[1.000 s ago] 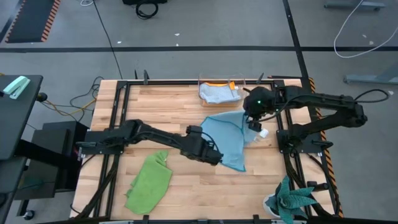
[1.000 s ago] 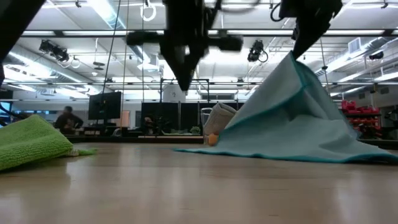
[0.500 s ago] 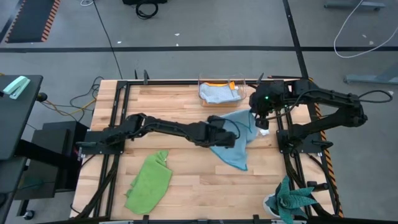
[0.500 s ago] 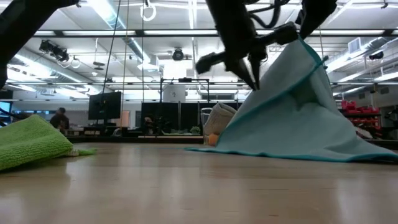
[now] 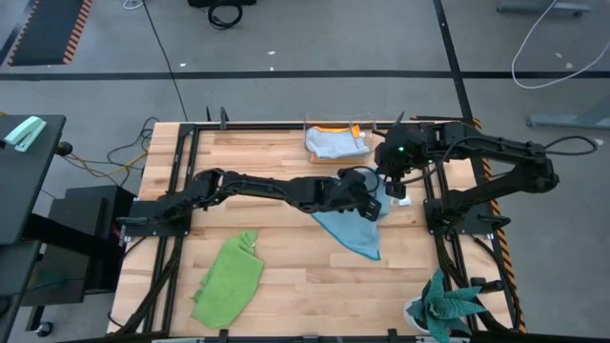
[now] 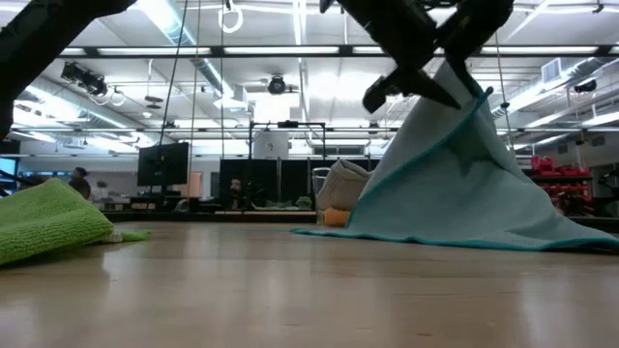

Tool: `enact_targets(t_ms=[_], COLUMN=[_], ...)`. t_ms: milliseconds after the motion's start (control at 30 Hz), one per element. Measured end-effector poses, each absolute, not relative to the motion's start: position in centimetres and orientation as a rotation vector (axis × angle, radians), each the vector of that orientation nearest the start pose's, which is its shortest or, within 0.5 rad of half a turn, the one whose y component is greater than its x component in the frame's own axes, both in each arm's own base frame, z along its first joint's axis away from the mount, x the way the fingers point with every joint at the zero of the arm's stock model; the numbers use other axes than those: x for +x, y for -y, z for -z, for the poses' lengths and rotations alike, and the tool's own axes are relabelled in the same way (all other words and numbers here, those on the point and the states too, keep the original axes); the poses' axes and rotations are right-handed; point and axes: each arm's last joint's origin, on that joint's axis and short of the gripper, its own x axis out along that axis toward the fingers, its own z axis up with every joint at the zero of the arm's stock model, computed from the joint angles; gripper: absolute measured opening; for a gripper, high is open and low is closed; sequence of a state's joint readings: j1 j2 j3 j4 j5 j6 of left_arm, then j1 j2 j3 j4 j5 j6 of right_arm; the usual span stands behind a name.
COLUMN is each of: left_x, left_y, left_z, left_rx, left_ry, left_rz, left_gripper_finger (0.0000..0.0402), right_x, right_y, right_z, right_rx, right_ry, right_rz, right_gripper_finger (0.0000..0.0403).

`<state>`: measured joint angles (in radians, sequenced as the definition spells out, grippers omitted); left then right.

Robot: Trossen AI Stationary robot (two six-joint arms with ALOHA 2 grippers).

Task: Fold microfiber towels
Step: Fold the blue microfiber cloth

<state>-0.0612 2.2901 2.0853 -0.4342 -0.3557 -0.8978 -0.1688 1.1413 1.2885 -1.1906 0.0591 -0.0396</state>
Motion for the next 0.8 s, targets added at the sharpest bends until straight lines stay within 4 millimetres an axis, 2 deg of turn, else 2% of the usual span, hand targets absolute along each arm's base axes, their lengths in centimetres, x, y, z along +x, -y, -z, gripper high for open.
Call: enact_targets(t_ms=[100, 333, 533, 800], left_x=[52.3, 51.6, 51.5, 51.2], left_y=[2.3, 2.3, 2.1, 1.6], left_z=[-26.3, -27.8, -27.8, -27.4], left_rx=[-0.733, -0.772, -0.8, -0.797], left_ry=[-0.422, -0.411, -0.382, -0.395], left_rz=[-0.479, -0.489, -0.538, -0.611], left_gripper_finger=[0.0121, 0.0144, 0.0154, 0.0143], right_x=[19.6, 19.9, 20.1, 20.2], right_y=[3.5, 4.2, 4.4, 4.4], right_z=[-35.1, -35.1, -35.2, -35.2], right_rx=[0.001, -0.006, 0.011, 0.017], right_ry=[-1.072, -1.05, -1.025, -1.016], right_rz=[0.163, 0.162, 0.142, 0.131], right_gripper_finger=[0.0, 0.0, 0.0, 0.0])
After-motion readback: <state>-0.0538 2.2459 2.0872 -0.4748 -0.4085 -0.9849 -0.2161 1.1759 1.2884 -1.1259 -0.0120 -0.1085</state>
